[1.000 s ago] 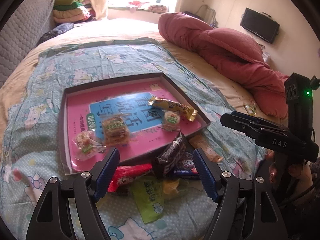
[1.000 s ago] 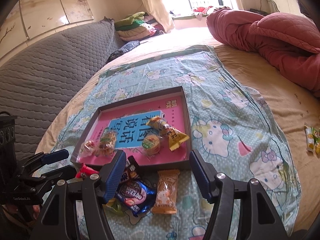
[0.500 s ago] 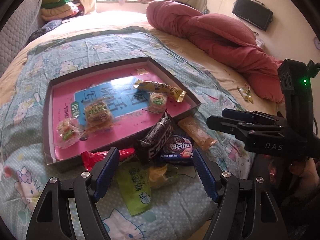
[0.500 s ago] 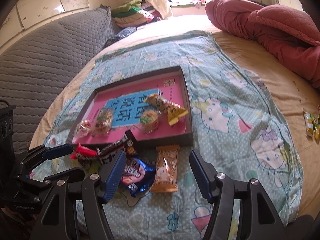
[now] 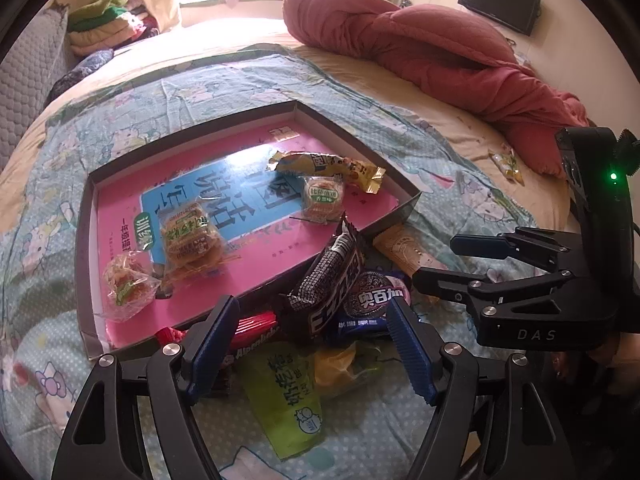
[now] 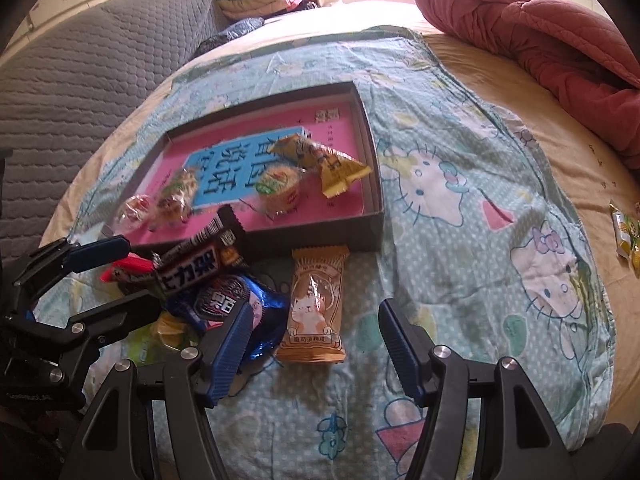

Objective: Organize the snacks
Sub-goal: 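Grasp the black chocolate bar with the left tool while the right tool grasps the cat-print pastry bag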

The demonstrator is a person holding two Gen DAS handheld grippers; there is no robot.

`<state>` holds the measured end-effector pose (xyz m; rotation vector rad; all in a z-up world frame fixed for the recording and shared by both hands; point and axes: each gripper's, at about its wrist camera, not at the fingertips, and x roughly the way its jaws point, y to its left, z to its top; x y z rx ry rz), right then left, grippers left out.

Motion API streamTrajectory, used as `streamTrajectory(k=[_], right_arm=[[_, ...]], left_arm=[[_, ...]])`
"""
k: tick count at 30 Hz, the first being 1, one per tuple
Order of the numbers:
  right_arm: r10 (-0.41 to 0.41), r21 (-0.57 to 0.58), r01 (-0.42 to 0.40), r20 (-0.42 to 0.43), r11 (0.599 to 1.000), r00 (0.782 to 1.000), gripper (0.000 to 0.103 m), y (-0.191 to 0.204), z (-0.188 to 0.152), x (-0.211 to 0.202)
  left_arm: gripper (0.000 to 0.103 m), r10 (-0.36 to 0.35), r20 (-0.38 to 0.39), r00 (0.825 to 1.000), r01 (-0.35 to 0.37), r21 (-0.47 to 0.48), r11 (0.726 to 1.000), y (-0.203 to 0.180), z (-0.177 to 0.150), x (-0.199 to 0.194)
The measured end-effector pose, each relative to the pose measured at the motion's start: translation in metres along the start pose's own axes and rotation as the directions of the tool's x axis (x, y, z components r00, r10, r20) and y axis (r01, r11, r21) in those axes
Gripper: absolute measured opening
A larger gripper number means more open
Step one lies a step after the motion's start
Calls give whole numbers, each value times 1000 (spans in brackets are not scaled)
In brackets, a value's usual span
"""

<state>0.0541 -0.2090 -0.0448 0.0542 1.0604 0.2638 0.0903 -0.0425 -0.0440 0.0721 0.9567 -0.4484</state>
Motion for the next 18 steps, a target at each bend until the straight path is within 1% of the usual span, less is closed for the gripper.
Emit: streamTrajectory(k=[5,8,10,13,17,18], right_arm=[[-23,-25,23,-20,999,1000,53,1,-1,9],[-61,-47,58,-49,997,997,45,0,-3,17],[-84,-56,81,-49,995,995,41,-1,-3,20],[-104,-73,101,-36,992,994,38,-1,-1,23],[-96,-90,93,-25,992,995,34,1,3,24],[-98,-94,95,-26,991,995,34,2,4,25]], left_arm=[[77,-3,-15,1000,3,-3,1000,3,3,7],[77,-7,-24,1000,6,-5,1000,5,4,12],[77,-16,-33,999,15,-9,1000,7,5,16],[77,-36,-33,999,36,8,999,3,7,19],[77,-25,-22,999,26,49,998,-5,9,22],[74,-17,-20,1000,18,58,998,-6,9,22]])
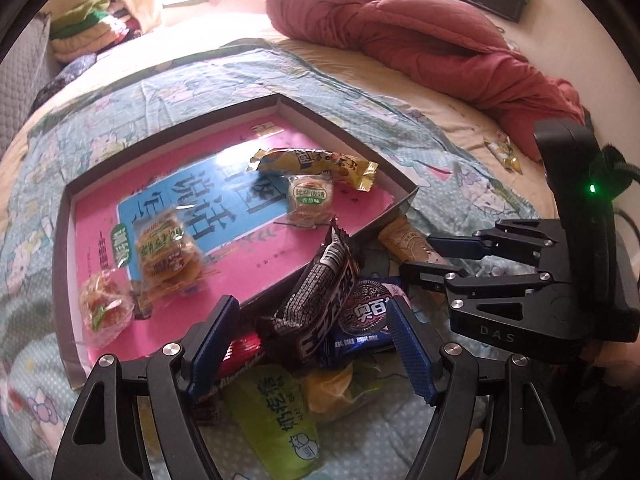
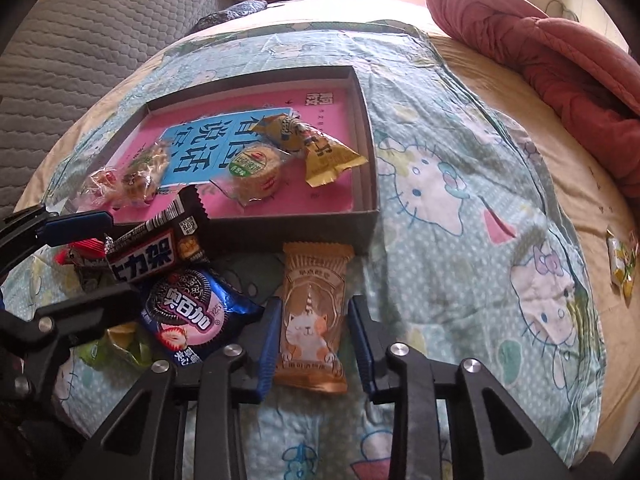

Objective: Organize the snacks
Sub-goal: 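Grasp the black chocolate bar with the left tool while the right tool grasps the cat-print pastry bag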

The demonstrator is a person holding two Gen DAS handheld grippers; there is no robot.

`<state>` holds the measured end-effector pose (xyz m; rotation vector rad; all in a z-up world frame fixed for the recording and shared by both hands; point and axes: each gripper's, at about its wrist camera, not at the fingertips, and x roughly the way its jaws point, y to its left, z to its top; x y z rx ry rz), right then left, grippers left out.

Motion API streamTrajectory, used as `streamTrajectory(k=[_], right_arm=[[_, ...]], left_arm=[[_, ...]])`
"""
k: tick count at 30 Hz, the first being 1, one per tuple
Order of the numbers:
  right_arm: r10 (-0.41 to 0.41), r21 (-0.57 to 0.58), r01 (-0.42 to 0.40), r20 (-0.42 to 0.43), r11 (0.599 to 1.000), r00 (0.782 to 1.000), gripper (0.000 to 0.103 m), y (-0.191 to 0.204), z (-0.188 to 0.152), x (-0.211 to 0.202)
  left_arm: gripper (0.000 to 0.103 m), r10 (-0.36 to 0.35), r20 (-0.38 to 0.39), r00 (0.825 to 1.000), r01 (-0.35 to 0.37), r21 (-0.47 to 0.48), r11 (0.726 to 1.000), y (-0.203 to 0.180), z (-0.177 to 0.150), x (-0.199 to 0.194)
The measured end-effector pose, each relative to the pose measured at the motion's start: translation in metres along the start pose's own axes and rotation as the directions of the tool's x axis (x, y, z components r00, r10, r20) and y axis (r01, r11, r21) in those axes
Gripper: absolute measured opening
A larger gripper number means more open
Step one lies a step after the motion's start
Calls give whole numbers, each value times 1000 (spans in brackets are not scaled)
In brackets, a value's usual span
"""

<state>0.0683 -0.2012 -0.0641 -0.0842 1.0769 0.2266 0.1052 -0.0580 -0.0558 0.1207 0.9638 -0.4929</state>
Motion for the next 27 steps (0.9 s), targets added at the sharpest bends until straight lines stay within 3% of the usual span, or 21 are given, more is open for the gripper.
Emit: streamTrajectory(k=[4,12,15,18,20,24,26,27], right_arm=[[14,23,-14,-4,1000,1000,34,-4,3,3],[31,46,-31,-9,998,999,34,-8,5,6],[38,52,-38,-8,998,999,34,-9,5,6],[43,50,-43,-9,998,999,34,-10,4,5],[43,42,-43,-10,998,999,34,-8,2,3],[30,25,-30,-17,999,999,34,-6,2,5],[22,15,-22,-17,1000,1000,33,-5,3,7],[20,12,-20,-16,1000,1000,33,-4,3,7]], left_arm=[[57,60,8,998,-60,42,997,-4,3,3],[55,105,-1,994,-104,114,988,-17,0,6],[55,96,-10,995,-95,114,989,-18,-1,6],[55,29,-67,997,-24,68,997,-15,-5,12],[55,42,-57,998,-37,84,996,-16,-7,13],[55,12,-61,998,-11,22,1000,-8,-3,17],[50,17,-59,998,-16,9,1000,-5,-4,18],[41,22,-57,998,-22,7,1000,-4,-4,18]])
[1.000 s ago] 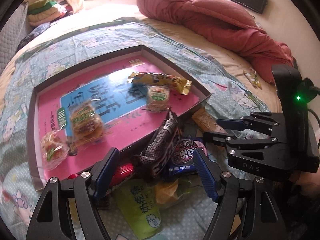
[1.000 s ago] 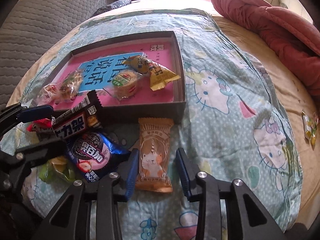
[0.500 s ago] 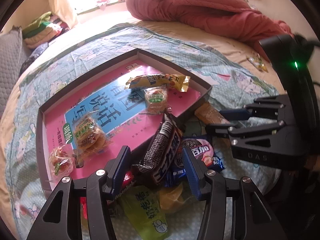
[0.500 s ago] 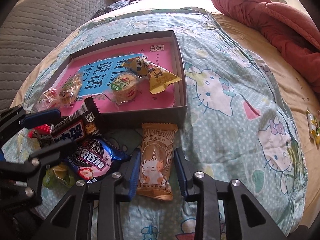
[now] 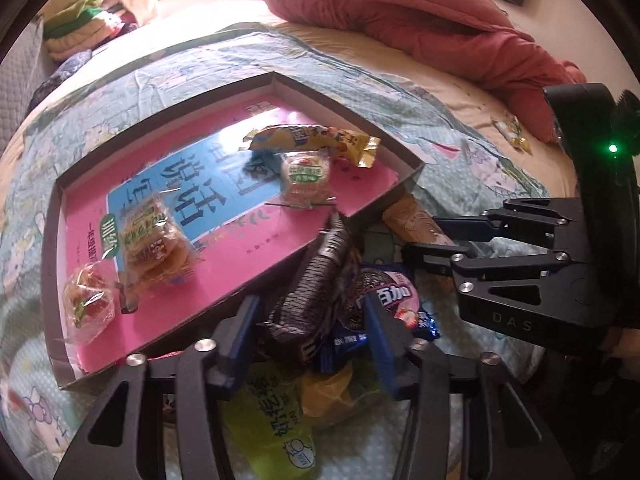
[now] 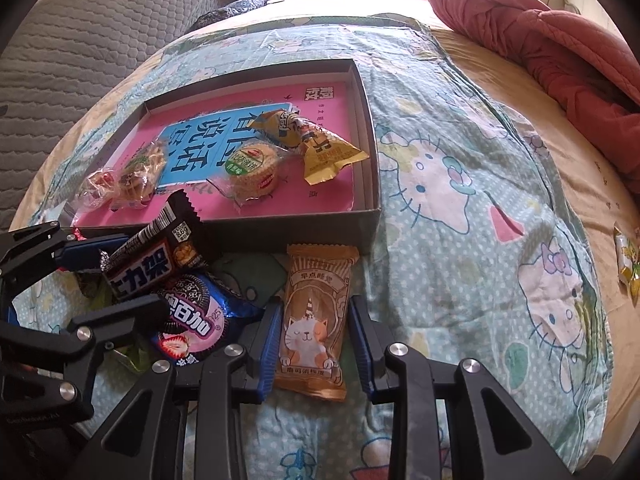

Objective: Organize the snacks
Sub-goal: 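Grasp the black chocolate bar with the left tool while the right tool grasps the cat-print pastry bag, then carry the chocolate bar over the tray with the left tool while the right tool carries the pastry bag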

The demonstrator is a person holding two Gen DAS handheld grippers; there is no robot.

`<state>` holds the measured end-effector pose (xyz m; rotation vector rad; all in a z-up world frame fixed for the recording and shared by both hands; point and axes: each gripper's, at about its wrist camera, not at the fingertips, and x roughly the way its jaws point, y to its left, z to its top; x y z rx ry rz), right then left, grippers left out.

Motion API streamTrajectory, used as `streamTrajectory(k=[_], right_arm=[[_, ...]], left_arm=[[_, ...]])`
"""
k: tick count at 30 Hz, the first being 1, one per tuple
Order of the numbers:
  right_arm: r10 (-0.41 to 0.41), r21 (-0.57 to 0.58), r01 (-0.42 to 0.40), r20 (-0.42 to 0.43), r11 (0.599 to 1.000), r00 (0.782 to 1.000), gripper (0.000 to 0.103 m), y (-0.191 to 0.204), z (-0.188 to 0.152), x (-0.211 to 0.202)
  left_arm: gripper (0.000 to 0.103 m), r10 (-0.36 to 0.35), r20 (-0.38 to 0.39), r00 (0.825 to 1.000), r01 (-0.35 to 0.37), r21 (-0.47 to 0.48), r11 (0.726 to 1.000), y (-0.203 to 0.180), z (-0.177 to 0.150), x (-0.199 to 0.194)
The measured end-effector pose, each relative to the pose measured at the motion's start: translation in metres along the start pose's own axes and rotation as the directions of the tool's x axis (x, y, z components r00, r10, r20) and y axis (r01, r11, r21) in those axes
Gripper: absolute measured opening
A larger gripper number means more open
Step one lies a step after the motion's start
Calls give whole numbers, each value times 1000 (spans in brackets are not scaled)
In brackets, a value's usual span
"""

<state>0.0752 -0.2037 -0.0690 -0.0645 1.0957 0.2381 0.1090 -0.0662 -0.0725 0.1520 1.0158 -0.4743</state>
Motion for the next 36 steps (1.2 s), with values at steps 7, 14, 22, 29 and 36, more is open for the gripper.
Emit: streamTrajectory(k=[7,14,22,29,36], right_arm=[[4,-1,-4,5,1000,1000,32,-1,5,3],[48,0,-48,15,999,999,23,-1,4,-2],[118,24,-120,49,993,992,21,-4,1,-19],[161,31,-165,121,986,980,21,-5,6,-35],[179,-2,-181,152,984,972,21,1,11,-40]], left_arm=[[22,-3,13,1000,3,16,1000,-3,0,-3],[21,-35,21,999,35,-9,999,2,-2,-11],[20,-71,59,996,74,-59,995,11,0,-31],[20,-58,114,992,70,-101,992,25,3,-53],[19,-46,159,986,72,-161,984,44,4,-65]])
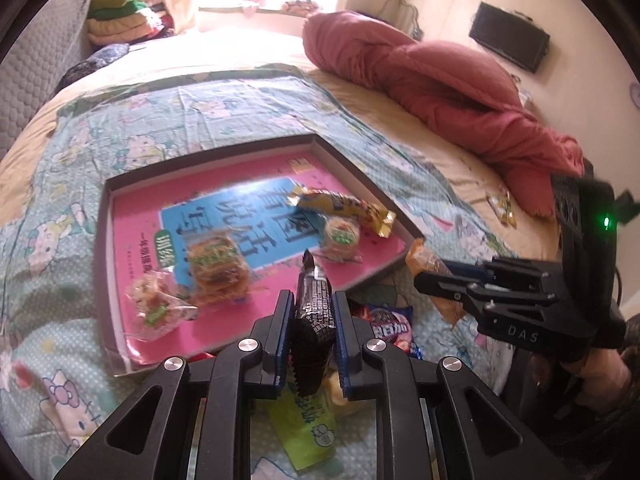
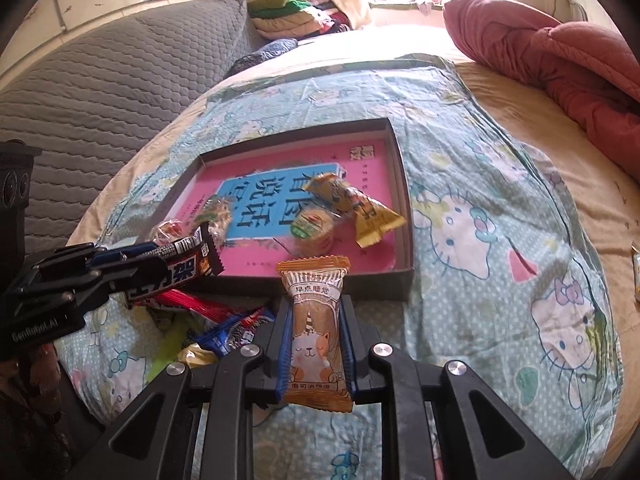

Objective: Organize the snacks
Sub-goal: 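Carry the chocolate bar over the tray with the left tool while the right tool carries the pastry bag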

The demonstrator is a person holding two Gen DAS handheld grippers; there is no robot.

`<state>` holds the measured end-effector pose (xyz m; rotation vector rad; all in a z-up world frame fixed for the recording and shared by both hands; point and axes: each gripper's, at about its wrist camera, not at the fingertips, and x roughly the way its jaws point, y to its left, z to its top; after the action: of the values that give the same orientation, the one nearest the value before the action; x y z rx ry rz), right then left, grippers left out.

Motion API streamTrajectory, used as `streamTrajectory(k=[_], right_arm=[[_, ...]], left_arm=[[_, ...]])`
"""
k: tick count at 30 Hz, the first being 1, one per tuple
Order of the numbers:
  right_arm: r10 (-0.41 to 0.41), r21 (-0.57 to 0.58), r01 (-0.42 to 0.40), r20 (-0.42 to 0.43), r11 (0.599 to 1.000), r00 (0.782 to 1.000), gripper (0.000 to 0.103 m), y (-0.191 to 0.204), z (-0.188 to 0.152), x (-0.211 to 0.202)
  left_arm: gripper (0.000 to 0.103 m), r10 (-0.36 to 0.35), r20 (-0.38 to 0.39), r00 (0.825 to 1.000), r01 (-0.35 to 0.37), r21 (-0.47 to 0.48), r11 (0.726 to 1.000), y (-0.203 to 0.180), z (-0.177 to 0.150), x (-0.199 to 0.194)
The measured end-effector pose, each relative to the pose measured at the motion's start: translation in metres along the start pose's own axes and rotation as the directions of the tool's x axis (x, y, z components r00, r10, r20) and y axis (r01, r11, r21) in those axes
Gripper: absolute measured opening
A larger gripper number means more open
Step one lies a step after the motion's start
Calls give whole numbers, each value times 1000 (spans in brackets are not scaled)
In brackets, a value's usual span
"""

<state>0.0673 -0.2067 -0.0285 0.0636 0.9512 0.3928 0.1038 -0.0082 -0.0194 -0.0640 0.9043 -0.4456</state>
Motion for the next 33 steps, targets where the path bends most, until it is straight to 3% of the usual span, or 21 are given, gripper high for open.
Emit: streamTrajectory(k=[12,18,33], right_arm=[[13,7,-13,18,1000,1000,21,-1,4,1],[15,-3,-15,74,1000,997,21,-2,11,-8],[21,-11,-19,115,1000,993,21,-5,26,-6]], left_arm=[[19,46,27,999,-43,-99,994,41,6,-5],[19,64,36,997,-59,-117,991,49,7,-7],[19,26,18,999,-23,-176,984,68,6,6]])
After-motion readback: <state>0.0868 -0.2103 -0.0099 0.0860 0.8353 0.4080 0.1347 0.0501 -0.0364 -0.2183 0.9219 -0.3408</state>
